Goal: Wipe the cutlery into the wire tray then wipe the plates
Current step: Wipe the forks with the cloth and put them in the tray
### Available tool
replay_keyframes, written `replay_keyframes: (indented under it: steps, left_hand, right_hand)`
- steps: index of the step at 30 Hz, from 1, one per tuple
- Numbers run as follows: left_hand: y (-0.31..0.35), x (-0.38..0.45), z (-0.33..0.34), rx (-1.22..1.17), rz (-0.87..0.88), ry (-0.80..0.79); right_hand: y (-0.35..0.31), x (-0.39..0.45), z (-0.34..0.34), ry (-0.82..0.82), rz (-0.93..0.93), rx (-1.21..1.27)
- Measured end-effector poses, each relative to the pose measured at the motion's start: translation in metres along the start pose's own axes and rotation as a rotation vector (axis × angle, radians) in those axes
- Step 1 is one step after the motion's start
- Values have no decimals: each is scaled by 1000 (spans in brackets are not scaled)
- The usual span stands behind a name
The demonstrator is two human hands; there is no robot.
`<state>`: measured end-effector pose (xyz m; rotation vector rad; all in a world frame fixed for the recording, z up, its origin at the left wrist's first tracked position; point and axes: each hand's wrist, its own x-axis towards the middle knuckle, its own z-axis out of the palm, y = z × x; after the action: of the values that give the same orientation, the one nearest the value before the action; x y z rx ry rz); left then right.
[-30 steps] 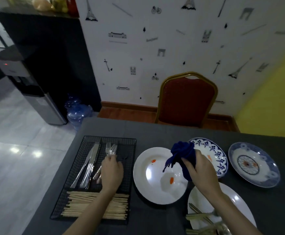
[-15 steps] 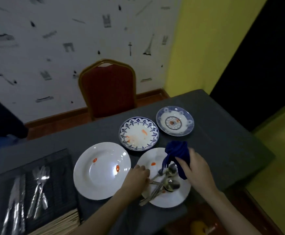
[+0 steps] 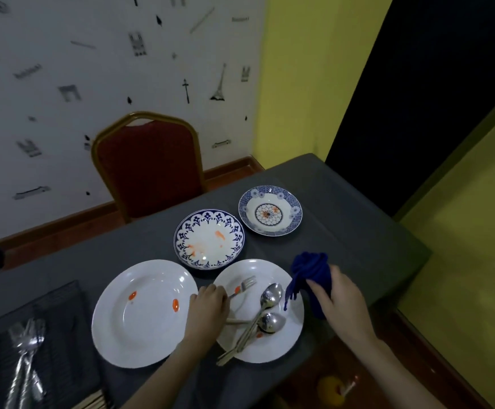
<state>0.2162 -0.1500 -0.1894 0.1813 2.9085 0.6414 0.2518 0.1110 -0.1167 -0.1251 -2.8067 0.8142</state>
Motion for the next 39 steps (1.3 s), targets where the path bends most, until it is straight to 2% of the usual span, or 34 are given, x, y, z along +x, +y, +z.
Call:
replay_keyframes:
  steps: [1,5,8,10,13,17,19,24,26,30,33,39]
  left_hand:
    - [0,-1,-8,-155,-62,1]
    - [8,-16,-51,-800,-418,-156]
    - [11,-34,-87,-1036,-580,-168]
    - [11,-44,-108,-1161,-635,-143]
    - [9,-57,-131,-1211,-633,-79]
    - [2,-69,-150,-1219,-569,42]
    - [-5,-75,-157,-1154,-531,124]
    - [-24,-86,-162,-982,-503,280]
    - [-28,-85,-165,-1053,-535,264]
    - [-40,-91,-176,-1378,-591,173]
    - [-45,-93,-178,-1529,-620,134]
    - [-49,-91,-177,-1500,-606,165]
  right_hand:
    - [-4,4,2,-2,4,17]
    - [-43,28,11,36,56,213]
    - [-84,45,20,43,129,425]
    - [-107,53,29,34,40,420]
    - [-138,57,42,-12,-246,332]
    - [-184,40,60,-67,-759,77]
    - [-194,33,71,-56,-899,8]
    - [-209,51,94,-68,-877,-67]
    - [-222,48,98,-114,-873,-52]
    - [-224,52,95,-238,-992,-19]
    - [-218,72,87,-360,-969,-4]
    - [-220,68,92,-420,-979,-17]
